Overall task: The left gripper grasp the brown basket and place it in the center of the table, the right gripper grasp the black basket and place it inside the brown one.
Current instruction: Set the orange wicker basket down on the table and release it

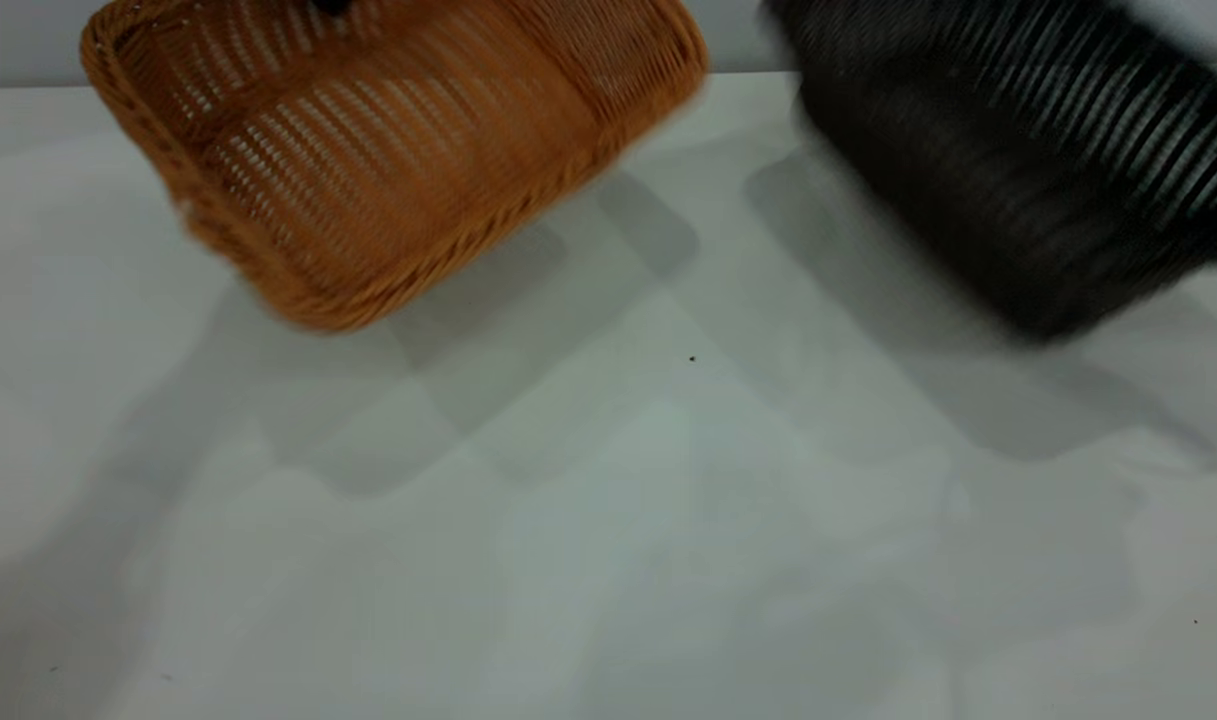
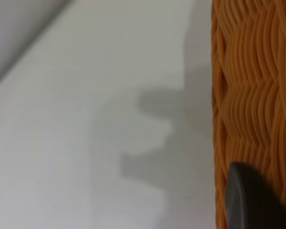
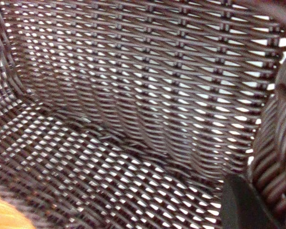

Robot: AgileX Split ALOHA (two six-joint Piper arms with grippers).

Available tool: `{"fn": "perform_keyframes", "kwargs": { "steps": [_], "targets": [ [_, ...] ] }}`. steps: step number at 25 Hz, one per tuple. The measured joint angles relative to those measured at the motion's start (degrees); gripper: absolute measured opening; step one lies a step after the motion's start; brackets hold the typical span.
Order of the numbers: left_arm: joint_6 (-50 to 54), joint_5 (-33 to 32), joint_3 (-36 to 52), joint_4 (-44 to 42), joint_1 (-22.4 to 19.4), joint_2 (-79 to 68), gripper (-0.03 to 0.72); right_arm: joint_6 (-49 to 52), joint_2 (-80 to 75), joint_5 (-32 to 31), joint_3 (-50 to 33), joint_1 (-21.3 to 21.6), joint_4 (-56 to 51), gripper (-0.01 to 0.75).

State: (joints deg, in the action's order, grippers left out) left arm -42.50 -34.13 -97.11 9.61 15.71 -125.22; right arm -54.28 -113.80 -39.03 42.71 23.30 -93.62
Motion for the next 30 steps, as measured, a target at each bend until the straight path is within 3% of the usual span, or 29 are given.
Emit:
{"fn": "perform_keyframes", "kwargs": {
  "steps": [5,8,11,17,20,26,30],
  "targets": [
    [-24.9,-6.8,0.0,13.6,3.7,-1.7,0.078,0.8,9.0,-4.8,0.2,8.1,8.6,0.079],
    [-33.7,-6.8,0.0,15.4,7.1,-4.1,0.078,2.2,12.7,-7.0,0.2,12.5,13.4,0.079],
    [-36.0,-3.7,0.0,15.4,10.4,-6.7,0.078,3.4,15.7,-8.9,0.2,14.5,17.2,0.079],
    [-36.5,1.3,0.0,16.0,15.6,-9.7,0.094,4.7,18.8,-13.4,0.2,14.6,22.4,0.079],
    [-37.3,3.0,0.0,16.4,16.6,-10.1,0.162,4.8,19.6,-15.6,0.2,14.6,22.6,0.079],
    [-37.4,4.6,0.0,16.4,17.0,-10.1,0.413,4.9,19.8,-16.0,0.2,14.6,22.7,0.079],
    [-33.3,5.4,0.0,16.4,16.9,-9.3,0.507,4.9,19.8,-16.0,0.2,14.4,22.7,0.079]
  ]
}}
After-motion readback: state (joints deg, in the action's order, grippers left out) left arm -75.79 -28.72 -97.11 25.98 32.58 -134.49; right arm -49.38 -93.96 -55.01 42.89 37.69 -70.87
